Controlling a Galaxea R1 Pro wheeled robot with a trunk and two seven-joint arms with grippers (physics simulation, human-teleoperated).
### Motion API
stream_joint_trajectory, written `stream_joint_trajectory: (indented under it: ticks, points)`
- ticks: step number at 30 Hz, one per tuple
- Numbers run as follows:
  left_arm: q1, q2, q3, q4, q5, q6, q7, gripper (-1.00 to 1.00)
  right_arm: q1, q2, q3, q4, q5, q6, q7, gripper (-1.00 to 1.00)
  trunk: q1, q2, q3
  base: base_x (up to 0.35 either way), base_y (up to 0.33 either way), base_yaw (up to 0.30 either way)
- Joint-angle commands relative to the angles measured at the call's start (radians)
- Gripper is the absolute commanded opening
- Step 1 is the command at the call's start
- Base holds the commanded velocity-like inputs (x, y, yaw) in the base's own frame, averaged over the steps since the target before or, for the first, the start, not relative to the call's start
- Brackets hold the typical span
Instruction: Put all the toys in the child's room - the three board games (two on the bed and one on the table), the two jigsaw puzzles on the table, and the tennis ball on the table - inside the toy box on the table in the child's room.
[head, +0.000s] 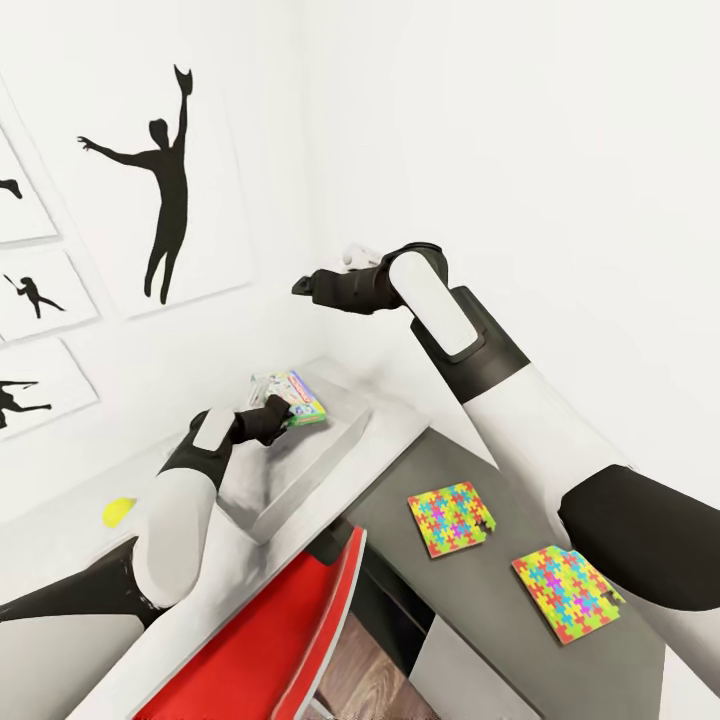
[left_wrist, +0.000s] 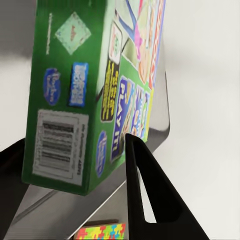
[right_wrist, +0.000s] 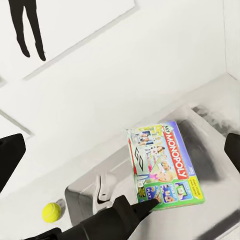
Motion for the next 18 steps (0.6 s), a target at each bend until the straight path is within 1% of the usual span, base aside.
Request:
stream_joint_trajectory:
  ticks: [1,6,18]
  points:
    - [-0.001,-0.003,0.004,-0.002,0.011,0.006,0.01,-1.0,-0.002,0.0,0.001,-0.001,-0.01,0.0,-0.011,1.0,0.001,-0.002,-0.004,0.0,0.0,0.0]
    - [-0.001,-0.014,-0.011,-0.002,0.01,0.001,0.01,-1.0,-0.011,0.0,-0.001,-0.003,-0.011,0.001,-0.011,1.0,0.001,-0.002,-0.012,0.0,0.0,0.0]
    - [-0.001,-0.027,-0.015,-0.001,0.01,-0.013,0.01,-1.0,-0.027,0.0,-0.001,-0.001,-0.012,0.001,-0.011,1.0,0.001,-0.002,-0.031,0.0,0.0,0.0]
